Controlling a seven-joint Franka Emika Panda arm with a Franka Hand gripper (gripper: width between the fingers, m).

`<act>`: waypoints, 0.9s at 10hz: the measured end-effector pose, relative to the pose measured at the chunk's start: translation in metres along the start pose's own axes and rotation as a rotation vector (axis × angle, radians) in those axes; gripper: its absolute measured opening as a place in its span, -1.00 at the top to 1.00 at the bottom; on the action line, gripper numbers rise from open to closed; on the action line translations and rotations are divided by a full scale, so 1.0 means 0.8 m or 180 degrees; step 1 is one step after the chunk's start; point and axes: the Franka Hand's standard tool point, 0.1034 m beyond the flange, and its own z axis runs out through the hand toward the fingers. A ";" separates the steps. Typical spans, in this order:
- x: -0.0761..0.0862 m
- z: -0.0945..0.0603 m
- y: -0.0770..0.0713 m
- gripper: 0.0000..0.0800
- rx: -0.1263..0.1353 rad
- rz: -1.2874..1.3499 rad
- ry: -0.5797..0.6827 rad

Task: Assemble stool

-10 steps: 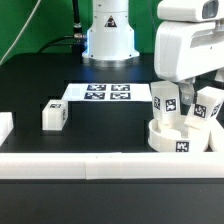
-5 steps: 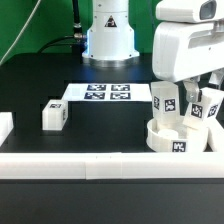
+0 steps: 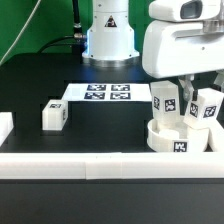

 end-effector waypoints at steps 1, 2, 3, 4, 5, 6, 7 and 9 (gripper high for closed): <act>0.000 0.001 -0.001 0.16 0.0014 0.0382 0.0009; 0.000 0.001 -0.001 0.16 0.0013 0.0682 0.0014; -0.001 0.001 0.000 0.16 0.0019 0.1045 0.0013; -0.001 0.001 0.001 0.16 0.0030 0.1441 0.0008; -0.001 0.001 0.002 0.16 0.0045 0.1692 0.0004; -0.002 0.002 0.002 0.16 0.0060 0.2133 -0.0004; -0.002 0.002 0.000 0.16 0.0053 0.2448 -0.0014; -0.003 0.002 -0.002 0.16 0.0025 0.3161 -0.0019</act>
Offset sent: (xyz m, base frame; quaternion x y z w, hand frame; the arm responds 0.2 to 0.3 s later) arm -0.0066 0.0072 -0.0040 0.0299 -0.0237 0.3152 0.9482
